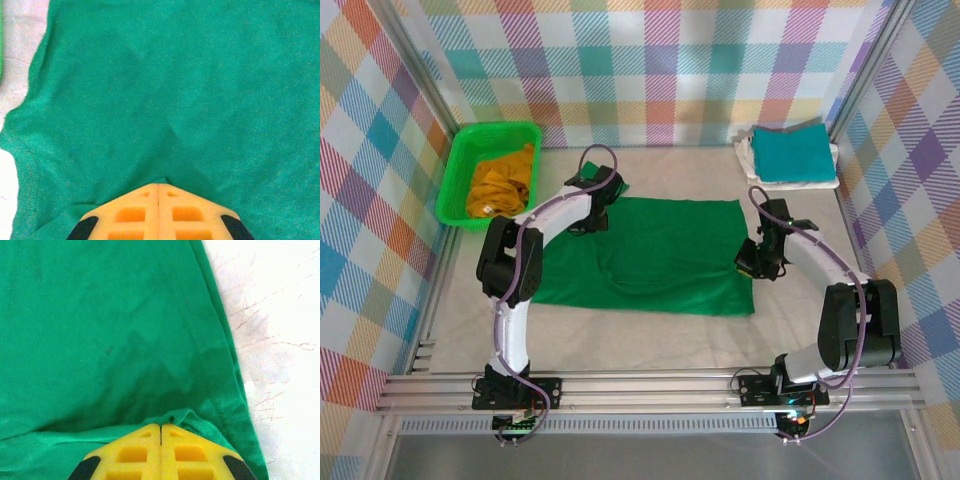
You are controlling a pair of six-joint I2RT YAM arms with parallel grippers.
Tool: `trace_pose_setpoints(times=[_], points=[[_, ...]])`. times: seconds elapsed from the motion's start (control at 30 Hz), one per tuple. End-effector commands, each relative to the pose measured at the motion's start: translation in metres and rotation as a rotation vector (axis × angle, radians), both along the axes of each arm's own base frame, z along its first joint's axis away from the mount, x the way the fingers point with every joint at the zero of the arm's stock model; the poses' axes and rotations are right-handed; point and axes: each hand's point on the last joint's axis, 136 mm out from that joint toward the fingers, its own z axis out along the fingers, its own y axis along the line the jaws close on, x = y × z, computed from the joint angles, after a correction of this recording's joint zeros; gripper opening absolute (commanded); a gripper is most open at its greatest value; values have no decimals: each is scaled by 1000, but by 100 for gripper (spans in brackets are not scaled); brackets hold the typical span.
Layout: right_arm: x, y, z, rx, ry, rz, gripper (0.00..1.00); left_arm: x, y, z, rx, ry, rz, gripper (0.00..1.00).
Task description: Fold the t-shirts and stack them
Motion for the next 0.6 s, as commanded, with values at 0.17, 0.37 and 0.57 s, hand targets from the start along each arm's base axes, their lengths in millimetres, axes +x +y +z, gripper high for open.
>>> trace_pose_setpoints(times=[0.17,0.37,0.57], points=[[2,-6,-30,-18,81,-38,0,11,-1,0,49,-16,-18,0],[3,-11,-40,-32,93,-55,0,15,4,1,90,-31,-14,0],[10,-17,-18,-60,28,-72,0,12,14,17,124,-65,26,0]])
